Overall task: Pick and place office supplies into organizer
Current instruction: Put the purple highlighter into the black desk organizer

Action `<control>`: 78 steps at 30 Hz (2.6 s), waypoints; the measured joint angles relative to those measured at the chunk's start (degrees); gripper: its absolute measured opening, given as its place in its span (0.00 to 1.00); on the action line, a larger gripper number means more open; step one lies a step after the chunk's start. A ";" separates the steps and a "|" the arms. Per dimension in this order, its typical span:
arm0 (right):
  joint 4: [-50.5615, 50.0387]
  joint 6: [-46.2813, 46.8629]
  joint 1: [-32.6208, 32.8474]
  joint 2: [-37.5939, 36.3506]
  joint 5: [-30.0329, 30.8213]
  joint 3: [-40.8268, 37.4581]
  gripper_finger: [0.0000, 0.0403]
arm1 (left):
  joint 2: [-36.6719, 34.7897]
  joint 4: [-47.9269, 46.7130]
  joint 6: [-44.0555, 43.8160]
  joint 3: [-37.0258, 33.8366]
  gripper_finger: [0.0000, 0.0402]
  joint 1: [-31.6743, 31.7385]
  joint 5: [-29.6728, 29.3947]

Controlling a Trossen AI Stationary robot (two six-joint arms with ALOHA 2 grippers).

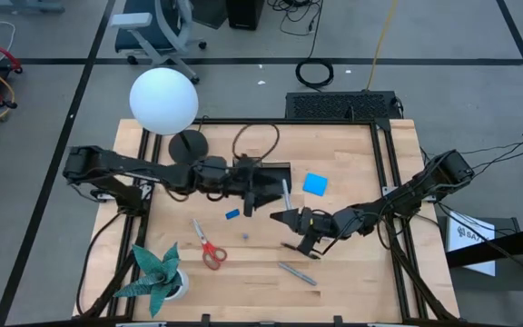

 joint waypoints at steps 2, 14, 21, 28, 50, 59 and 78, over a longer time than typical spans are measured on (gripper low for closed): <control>0.47 2.91 0.00 0.00 0.79 0.00 0.02 | -2.47 -3.24 3.41 0.12 0.76 -0.64 -4.44; 1.34 31.56 -9.08 -0.15 -1.54 -0.02 0.02 | -14.20 -17.87 19.11 0.00 0.61 -8.11 -31.67; 0.53 54.05 -18.31 -0.15 -14.95 -0.02 0.02 | -15.62 -18.05 24.38 -1.03 0.51 -10.53 -36.31; -2.22 70.07 -27.47 -0.15 -27.58 -0.02 0.02 | -17.24 -6.06 28.27 -11.14 0.42 -10.42 -37.41; -11.05 87.35 -39.92 1.40 -44.93 9.05 0.02 | -27.24 0.86 27.72 -21.27 0.37 -5.35 -29.51; -11.01 89.32 -41.68 12.49 -48.47 16.18 0.02 | -27.24 2.20 28.05 -21.27 0.37 -5.35 -29.49; -12.61 91.64 -43.04 26.09 -49.57 21.44 0.03 | -27.24 1.84 28.57 -21.24 0.37 -5.35 -29.45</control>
